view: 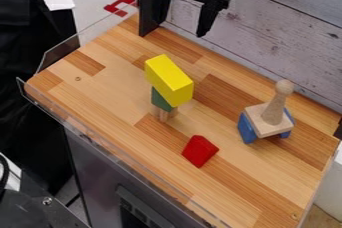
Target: Move the pin to the left side
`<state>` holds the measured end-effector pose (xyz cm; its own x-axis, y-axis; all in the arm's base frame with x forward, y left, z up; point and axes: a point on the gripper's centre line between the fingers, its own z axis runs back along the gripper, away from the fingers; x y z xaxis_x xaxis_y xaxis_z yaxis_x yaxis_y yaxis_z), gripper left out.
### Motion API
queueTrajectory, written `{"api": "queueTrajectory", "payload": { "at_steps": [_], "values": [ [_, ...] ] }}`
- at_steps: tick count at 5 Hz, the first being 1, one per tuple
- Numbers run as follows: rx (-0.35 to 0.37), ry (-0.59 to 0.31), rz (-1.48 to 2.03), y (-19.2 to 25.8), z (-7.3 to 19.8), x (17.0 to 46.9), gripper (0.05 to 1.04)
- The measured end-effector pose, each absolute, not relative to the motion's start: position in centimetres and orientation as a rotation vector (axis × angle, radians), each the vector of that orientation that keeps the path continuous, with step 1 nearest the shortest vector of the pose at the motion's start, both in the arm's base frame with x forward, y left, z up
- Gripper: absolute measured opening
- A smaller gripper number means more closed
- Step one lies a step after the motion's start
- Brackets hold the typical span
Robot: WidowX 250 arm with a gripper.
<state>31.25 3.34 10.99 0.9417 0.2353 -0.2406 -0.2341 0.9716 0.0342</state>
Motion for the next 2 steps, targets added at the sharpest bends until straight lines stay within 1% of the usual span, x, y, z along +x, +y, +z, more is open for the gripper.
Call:
{"api": "queueTrajectory", "payload": {
  "at_steps": [1,2],
  "values": [
    [0.003,0.281,0.24,3.27,10.01,31.0,0.999],
    [-0.043,0.277,0.215,2.63,9.79,31.23,0.999]
  ]
}}
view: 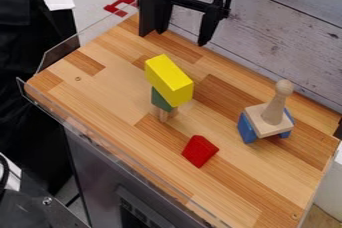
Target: Move the pin to the left side
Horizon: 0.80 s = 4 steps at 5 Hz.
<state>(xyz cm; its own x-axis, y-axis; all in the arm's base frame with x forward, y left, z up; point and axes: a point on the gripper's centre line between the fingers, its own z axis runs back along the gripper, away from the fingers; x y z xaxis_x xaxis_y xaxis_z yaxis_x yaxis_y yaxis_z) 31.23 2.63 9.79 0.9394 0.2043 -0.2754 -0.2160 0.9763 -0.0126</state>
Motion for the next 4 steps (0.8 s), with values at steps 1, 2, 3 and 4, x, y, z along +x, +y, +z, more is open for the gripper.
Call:
{"api": "queueTrajectory", "payload": {
  "at_steps": [1,2,3,4],
  "values": [
    [-0.093,0.242,0.136,1.0,10.5,32.1,0.999],
    [-0.13,0.149,0.058,-1.2,12.9,32.4,0.999],
    [-0.09,0.113,-0.03,-3.0,14.3,30.9,0.999],
    [-0.06,0.103,-0.12,-5.0,15.0,29.2,0.999]
  ]
}}
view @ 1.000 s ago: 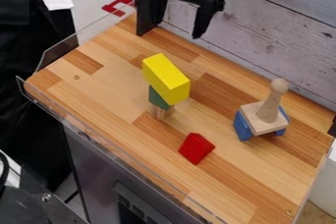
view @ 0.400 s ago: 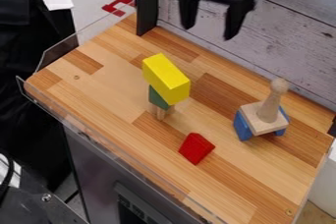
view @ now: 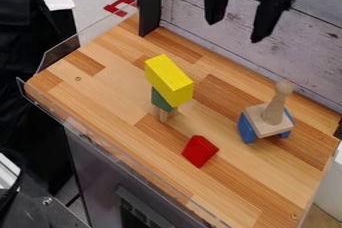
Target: Move the pin to the left side
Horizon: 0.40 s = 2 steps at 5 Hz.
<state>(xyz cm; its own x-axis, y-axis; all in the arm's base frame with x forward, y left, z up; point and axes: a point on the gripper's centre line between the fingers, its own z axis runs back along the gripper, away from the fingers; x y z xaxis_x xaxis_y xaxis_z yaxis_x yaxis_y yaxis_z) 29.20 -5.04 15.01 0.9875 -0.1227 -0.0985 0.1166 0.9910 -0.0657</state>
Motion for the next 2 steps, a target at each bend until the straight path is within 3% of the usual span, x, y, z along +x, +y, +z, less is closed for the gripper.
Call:
{"api": "queueTrajectory", "payload": {
  "at_steps": [2],
  "values": [
    [-0.077,0.109,-0.231,-7.9,15.4,27.4,0.999]
  ]
}}
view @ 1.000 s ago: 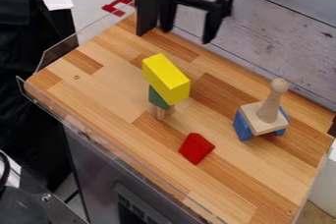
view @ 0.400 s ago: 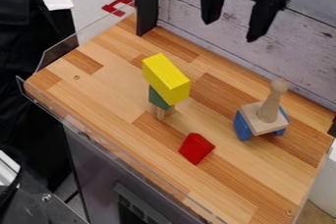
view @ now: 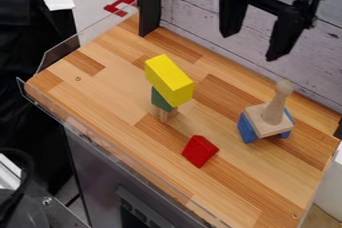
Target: Move the pin to the left side
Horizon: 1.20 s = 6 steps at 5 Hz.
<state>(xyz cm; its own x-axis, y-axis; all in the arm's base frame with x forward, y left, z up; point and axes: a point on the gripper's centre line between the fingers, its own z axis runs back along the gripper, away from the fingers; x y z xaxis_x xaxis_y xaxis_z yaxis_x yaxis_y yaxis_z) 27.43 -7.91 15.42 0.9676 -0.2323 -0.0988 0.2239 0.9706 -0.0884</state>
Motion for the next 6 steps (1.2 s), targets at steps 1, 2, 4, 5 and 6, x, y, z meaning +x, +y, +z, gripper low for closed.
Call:
{"api": "queueTrajectory", "payload": {
  "at_steps": [1,2,4,5,6],
  "values": [
    [-0.086,0.126,-0.241,-8.4,14.9,27.2,0.999],
    [-0.157,0.106,-0.285,-9.5,13.6,27.0,0.999],
    [-0.076,0.124,-0.262,-9.9,12.5,27.0,0.999],
    [0.014,0.136,-0.237,-10.5,12.4,26.8,0.999],
    [0.024,0.132,-0.255,-11.0,12.4,26.8,0.999]
  ]
}}
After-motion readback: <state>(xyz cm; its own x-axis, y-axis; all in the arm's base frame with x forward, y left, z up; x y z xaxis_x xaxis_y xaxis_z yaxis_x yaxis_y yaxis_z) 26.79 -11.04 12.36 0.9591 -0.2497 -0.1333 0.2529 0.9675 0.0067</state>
